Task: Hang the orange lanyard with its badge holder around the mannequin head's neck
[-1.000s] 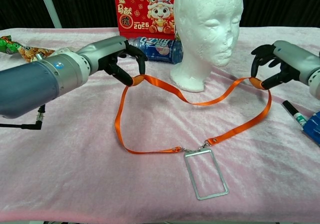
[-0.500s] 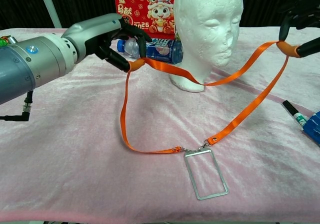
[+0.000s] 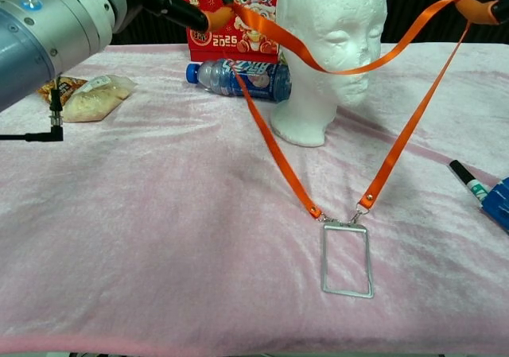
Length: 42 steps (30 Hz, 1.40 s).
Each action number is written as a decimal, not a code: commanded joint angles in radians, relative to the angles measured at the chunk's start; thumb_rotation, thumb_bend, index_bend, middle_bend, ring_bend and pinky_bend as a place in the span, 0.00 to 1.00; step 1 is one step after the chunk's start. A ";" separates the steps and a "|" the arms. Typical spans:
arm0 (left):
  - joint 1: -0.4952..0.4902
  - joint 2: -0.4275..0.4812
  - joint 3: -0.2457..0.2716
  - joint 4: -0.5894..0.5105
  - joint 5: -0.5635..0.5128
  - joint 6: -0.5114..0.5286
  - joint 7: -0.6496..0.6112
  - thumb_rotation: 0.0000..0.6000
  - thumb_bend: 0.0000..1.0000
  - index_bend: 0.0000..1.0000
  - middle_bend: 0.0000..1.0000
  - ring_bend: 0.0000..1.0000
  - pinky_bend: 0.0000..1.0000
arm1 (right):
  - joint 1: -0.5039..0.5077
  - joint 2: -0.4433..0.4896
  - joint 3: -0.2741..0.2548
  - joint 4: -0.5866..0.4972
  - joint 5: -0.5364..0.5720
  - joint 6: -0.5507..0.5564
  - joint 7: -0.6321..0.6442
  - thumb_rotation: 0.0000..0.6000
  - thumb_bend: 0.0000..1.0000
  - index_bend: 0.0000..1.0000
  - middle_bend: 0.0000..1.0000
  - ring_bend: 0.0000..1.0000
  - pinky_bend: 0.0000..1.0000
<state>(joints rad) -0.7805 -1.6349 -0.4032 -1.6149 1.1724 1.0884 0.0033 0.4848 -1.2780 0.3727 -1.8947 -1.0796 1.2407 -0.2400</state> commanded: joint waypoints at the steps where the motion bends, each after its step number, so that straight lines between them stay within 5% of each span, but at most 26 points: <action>1: -0.010 0.002 -0.022 0.019 0.001 0.007 -0.027 1.00 0.48 0.61 0.19 0.00 0.00 | 0.043 0.036 0.049 -0.010 0.067 -0.050 -0.003 1.00 0.45 0.66 0.14 0.23 0.19; 17: -0.064 -0.054 -0.075 0.144 0.012 0.002 -0.185 1.00 0.47 0.60 0.19 0.00 0.00 | 0.207 0.116 0.187 0.113 0.341 -0.257 0.040 1.00 0.45 0.66 0.15 0.23 0.19; 42: -0.207 -0.214 -0.159 0.590 -0.067 -0.069 -0.351 1.00 0.47 0.59 0.20 0.00 0.00 | 0.447 0.027 0.178 0.520 0.537 -0.511 0.109 1.00 0.45 0.66 0.15 0.23 0.19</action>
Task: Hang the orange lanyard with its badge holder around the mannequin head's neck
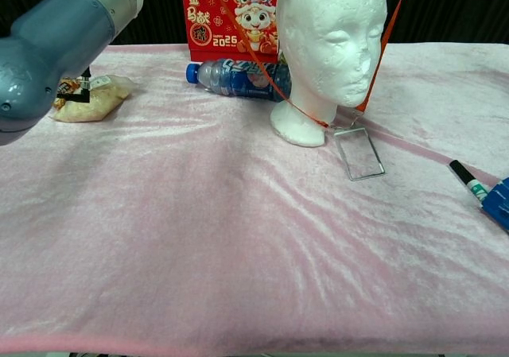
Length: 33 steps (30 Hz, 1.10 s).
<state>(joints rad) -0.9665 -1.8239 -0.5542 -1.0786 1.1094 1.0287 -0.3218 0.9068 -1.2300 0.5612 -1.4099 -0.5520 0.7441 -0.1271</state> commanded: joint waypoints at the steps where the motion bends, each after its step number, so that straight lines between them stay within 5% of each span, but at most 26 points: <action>1: -0.027 -0.032 -0.007 0.075 -0.003 -0.009 -0.028 1.00 0.47 0.59 0.20 0.00 0.00 | 0.039 -0.030 -0.014 0.053 0.015 -0.019 -0.008 1.00 0.45 0.66 0.15 0.23 0.19; 17: -0.108 -0.139 -0.073 0.399 -0.083 -0.055 -0.111 1.00 0.47 0.58 0.21 0.00 0.00 | 0.207 -0.206 -0.072 0.366 0.123 -0.093 -0.070 1.00 0.45 0.66 0.16 0.23 0.19; 33: -0.113 -0.193 -0.024 0.633 -0.090 -0.228 -0.223 1.00 0.44 0.57 0.19 0.00 0.00 | 0.224 -0.302 -0.124 0.519 0.091 -0.176 -0.040 1.00 0.45 0.66 0.16 0.23 0.19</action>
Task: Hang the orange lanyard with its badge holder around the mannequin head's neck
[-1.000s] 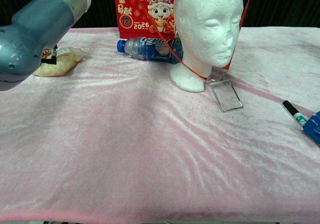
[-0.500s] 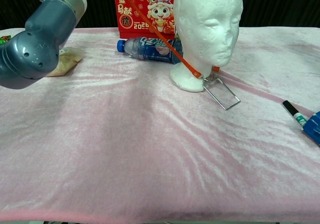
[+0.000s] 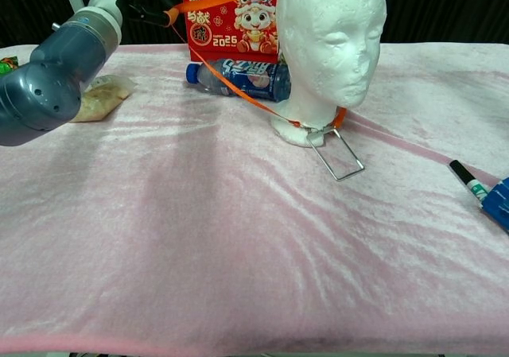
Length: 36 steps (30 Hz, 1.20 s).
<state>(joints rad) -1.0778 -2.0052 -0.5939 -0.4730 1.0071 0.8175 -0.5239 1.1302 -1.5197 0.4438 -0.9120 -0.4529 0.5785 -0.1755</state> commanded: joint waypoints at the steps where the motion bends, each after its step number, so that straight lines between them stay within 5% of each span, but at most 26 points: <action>1: -0.002 -0.016 0.022 0.036 0.018 -0.017 -0.028 1.00 0.42 0.55 0.19 0.00 0.00 | 0.000 -0.016 -0.009 0.029 -0.011 -0.014 0.011 1.00 0.45 0.66 0.16 0.23 0.19; 4: 0.000 -0.023 0.045 0.056 0.037 -0.039 -0.040 1.00 0.30 0.47 0.16 0.00 0.00 | -0.006 -0.022 -0.016 0.048 -0.020 -0.025 0.020 1.00 0.40 0.63 0.15 0.23 0.19; 8: 0.004 -0.017 0.079 0.053 0.064 -0.077 -0.049 1.00 0.15 0.34 0.09 0.00 0.00 | -0.017 -0.013 -0.030 0.050 -0.041 -0.056 0.028 1.00 0.23 0.43 0.12 0.20 0.17; 16: 0.012 0.029 0.087 -0.024 0.071 -0.081 -0.027 1.00 0.07 0.27 0.05 0.00 0.00 | -0.037 0.031 -0.026 0.003 -0.064 -0.074 0.061 1.00 0.07 0.23 0.09 0.19 0.17; 24: 0.066 0.106 0.093 -0.209 0.076 0.012 0.053 1.00 0.08 0.26 0.05 0.00 0.00 | -0.081 0.103 -0.011 -0.063 -0.044 -0.046 0.101 1.00 0.07 0.21 0.09 0.19 0.17; 31: 0.207 0.253 0.180 -0.513 0.164 0.232 0.245 1.00 0.13 0.25 0.07 0.00 0.00 | -0.229 0.292 -0.031 -0.270 -0.087 -0.025 0.158 1.00 0.19 0.20 0.12 0.20 0.18; 36: 0.321 0.363 0.234 -0.743 0.183 0.342 0.349 1.00 0.13 0.25 0.07 0.00 0.00 | -0.347 0.384 -0.079 -0.401 -0.171 0.095 0.160 1.00 0.29 0.20 0.16 0.21 0.18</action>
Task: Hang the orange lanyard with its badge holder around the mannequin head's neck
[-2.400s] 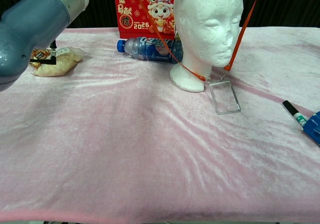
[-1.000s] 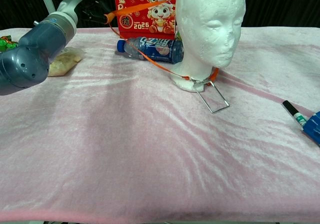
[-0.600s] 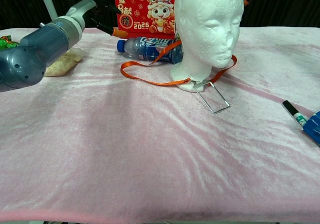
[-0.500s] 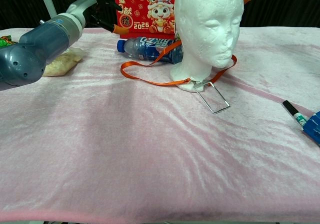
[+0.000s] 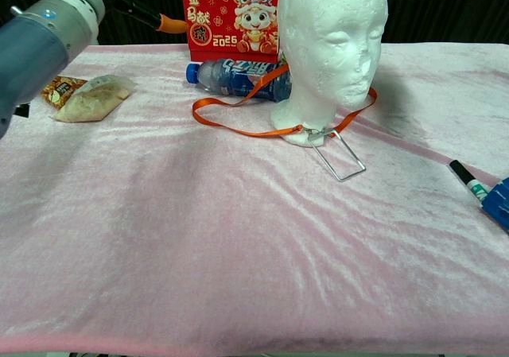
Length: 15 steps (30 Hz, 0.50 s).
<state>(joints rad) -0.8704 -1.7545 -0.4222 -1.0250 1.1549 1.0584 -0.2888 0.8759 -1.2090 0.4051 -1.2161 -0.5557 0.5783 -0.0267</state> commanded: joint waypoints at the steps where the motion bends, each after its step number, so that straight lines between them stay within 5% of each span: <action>1: 0.138 0.136 0.072 -0.235 0.031 0.120 0.143 1.00 0.13 0.25 0.06 0.00 0.00 | -0.116 0.085 -0.053 -0.122 -0.085 0.126 0.008 1.00 0.31 0.20 0.17 0.22 0.18; 7: 0.282 0.277 0.156 -0.476 0.041 0.250 0.295 1.00 0.13 0.25 0.07 0.00 0.00 | -0.240 0.149 -0.132 -0.287 -0.174 0.280 -0.018 1.00 0.46 0.25 0.26 0.31 0.28; 15: 0.456 0.379 0.295 -0.597 0.142 0.422 0.330 1.00 0.13 0.25 0.06 0.00 0.00 | -0.353 0.153 -0.206 -0.437 -0.252 0.448 -0.048 1.00 0.62 0.30 0.54 0.57 0.58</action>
<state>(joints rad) -0.4661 -1.4129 -0.1803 -1.5884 1.2542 1.4338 0.0281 0.5557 -1.0550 0.2271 -1.6158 -0.7762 0.9871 -0.0608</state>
